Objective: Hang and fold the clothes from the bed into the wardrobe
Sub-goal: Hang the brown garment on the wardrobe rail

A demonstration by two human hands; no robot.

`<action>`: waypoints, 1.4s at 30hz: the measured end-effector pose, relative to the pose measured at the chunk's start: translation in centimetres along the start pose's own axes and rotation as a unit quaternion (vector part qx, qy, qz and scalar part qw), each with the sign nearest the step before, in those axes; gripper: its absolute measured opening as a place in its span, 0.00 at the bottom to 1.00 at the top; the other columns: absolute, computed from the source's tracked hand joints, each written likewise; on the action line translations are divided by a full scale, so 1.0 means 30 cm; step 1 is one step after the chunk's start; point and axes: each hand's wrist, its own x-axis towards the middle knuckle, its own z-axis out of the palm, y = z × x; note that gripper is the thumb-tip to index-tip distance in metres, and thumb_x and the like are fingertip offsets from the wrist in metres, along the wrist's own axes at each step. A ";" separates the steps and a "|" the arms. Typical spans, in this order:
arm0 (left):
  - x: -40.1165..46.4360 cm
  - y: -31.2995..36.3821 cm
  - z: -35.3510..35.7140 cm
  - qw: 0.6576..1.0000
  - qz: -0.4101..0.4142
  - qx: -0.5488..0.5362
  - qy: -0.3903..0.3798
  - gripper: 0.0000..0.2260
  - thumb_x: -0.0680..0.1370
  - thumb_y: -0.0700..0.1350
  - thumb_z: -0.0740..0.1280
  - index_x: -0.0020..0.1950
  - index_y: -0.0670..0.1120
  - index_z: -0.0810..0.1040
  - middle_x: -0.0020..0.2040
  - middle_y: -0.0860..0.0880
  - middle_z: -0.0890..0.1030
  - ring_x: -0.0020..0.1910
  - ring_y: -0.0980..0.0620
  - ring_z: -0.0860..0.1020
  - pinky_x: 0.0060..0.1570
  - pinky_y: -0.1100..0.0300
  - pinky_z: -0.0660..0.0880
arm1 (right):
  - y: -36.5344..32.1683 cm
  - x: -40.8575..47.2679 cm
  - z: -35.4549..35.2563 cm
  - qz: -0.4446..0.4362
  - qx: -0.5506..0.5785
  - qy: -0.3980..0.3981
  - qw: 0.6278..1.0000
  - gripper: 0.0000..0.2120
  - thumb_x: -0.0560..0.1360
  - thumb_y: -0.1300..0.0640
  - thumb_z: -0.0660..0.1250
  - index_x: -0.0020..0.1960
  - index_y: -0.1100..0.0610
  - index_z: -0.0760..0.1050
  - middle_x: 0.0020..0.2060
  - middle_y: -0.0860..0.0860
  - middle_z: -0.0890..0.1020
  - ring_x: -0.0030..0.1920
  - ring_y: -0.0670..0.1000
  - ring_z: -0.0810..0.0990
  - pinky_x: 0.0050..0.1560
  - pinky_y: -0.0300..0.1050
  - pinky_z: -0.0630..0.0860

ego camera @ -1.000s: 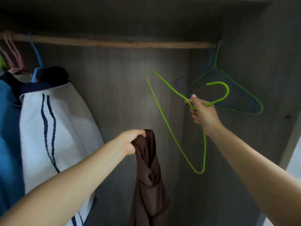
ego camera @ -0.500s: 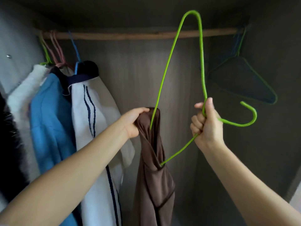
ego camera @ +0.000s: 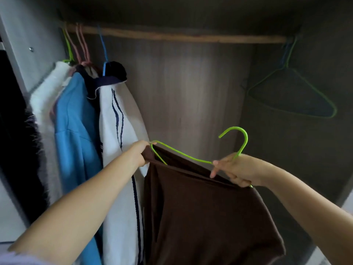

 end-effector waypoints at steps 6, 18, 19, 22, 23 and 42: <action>-0.030 -0.064 0.155 0.926 0.251 0.279 -0.050 0.14 0.76 0.34 0.59 0.47 0.44 0.83 0.40 0.46 0.81 0.42 0.48 0.78 0.39 0.63 0.75 | 0.003 -0.013 0.024 0.067 -0.081 0.015 0.994 0.16 0.82 0.52 0.57 0.38 0.57 0.71 0.23 0.48 0.64 0.19 0.44 0.60 0.19 0.34 0.57; -0.242 -0.113 0.322 0.844 0.374 0.346 -0.165 0.10 0.80 0.49 0.63 0.54 0.43 0.76 0.50 0.38 0.80 0.52 0.39 0.78 0.50 0.50 0.74 | -0.228 0.128 -0.046 0.028 0.243 0.128 0.961 0.13 0.79 0.67 0.56 0.36 0.63 0.70 0.24 0.54 0.72 0.17 0.46 0.70 0.20 0.34 0.70; -0.255 -0.103 0.320 0.857 0.360 0.331 -0.161 0.14 0.80 0.53 0.62 0.57 0.44 0.76 0.55 0.40 0.80 0.57 0.42 0.77 0.57 0.52 0.73 | -0.266 0.153 -0.048 0.018 0.239 0.146 0.960 0.12 0.78 0.68 0.57 0.36 0.63 0.71 0.22 0.53 0.74 0.16 0.45 0.71 0.19 0.33 0.69; -0.301 -0.021 0.300 0.879 0.324 0.300 -0.181 0.29 0.74 0.63 0.63 0.69 0.49 0.70 0.65 0.50 0.76 0.66 0.52 0.72 0.67 0.57 0.66 | -0.403 0.233 -0.044 -0.024 0.260 0.159 0.952 0.09 0.78 0.70 0.55 0.41 0.66 0.71 0.25 0.54 0.79 0.23 0.48 0.77 0.24 0.35 0.73; -0.317 0.005 0.294 0.877 0.324 0.303 -0.186 0.31 0.73 0.62 0.64 0.72 0.49 0.66 0.67 0.50 0.74 0.67 0.53 0.71 0.68 0.56 0.66 | -0.450 0.258 -0.037 -0.044 0.257 0.156 0.953 0.09 0.78 0.70 0.54 0.43 0.66 0.70 0.31 0.57 0.80 0.30 0.51 0.79 0.30 0.39 0.75; -0.273 0.548 0.073 0.774 0.275 0.536 0.195 0.28 0.82 0.38 0.53 0.78 0.41 0.40 0.76 0.41 0.59 0.67 0.43 0.70 0.60 0.54 0.70 | -1.131 0.632 0.052 -0.271 -0.164 0.107 0.942 0.11 0.81 0.64 0.53 0.42 0.65 0.68 0.38 0.57 0.71 0.35 0.52 0.69 0.24 0.33 0.65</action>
